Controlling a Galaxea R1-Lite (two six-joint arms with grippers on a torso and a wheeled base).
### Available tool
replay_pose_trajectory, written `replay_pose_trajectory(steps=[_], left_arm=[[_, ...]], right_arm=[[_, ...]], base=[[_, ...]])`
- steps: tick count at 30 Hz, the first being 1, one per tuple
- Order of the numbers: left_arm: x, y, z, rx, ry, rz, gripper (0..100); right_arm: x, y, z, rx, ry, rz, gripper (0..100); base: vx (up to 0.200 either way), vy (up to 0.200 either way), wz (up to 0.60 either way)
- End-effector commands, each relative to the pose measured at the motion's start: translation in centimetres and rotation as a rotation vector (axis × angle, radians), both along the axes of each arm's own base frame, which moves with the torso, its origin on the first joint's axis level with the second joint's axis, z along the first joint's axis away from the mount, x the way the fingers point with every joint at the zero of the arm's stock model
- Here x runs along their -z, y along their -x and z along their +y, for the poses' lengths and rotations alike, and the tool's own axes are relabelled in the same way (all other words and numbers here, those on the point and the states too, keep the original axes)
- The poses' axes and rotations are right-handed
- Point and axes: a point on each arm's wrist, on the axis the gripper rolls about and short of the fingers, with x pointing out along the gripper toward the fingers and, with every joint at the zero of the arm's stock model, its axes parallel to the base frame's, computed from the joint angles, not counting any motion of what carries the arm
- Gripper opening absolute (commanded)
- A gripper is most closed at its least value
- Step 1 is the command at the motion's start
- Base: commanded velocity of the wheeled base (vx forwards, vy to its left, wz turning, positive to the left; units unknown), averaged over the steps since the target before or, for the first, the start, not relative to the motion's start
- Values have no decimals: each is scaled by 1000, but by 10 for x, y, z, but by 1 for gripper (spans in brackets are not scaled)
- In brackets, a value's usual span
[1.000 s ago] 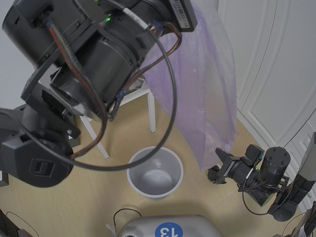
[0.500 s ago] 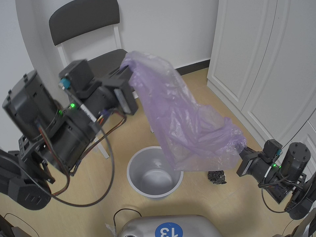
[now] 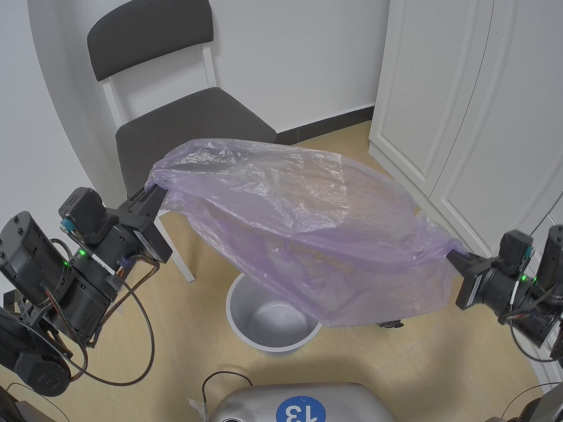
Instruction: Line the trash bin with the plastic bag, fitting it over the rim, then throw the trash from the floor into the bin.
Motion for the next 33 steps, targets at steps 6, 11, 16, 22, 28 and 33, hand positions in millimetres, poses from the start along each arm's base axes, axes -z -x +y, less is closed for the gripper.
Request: replay_pose_trajectory(steps=[6, 11, 16, 22, 28, 33], left_arm=[[23, 11, 2, 37, -45, 73, 0], [24, 24, -12, 126, -35, 83, 0], [30, 34, -30, 238, 15, 139, 0], [41, 32, -49, 299, 60, 184, 0], [47, 29, -52, 294, 53, 194, 0], [44, 26, -53, 291, 83, 195, 0]], right_arm=[[-61, 1, 12, -81, -45, -43, 0], [-43, -3, 33, -157, -119, 61, 0], [-44, -13, 47, -167, -254, 66, 0], [-47, -11, 58, -228, -405, 69, 0], [-35, -26, 74, -215, -443, 130, 0], [-17, -35, 91, -224, -472, 161, 0]], base=[[0, 0, 0], [0, 0, 0], [0, 0, 0], [0, 0, 0], [0, 0, 0], [0, 0, 0]])
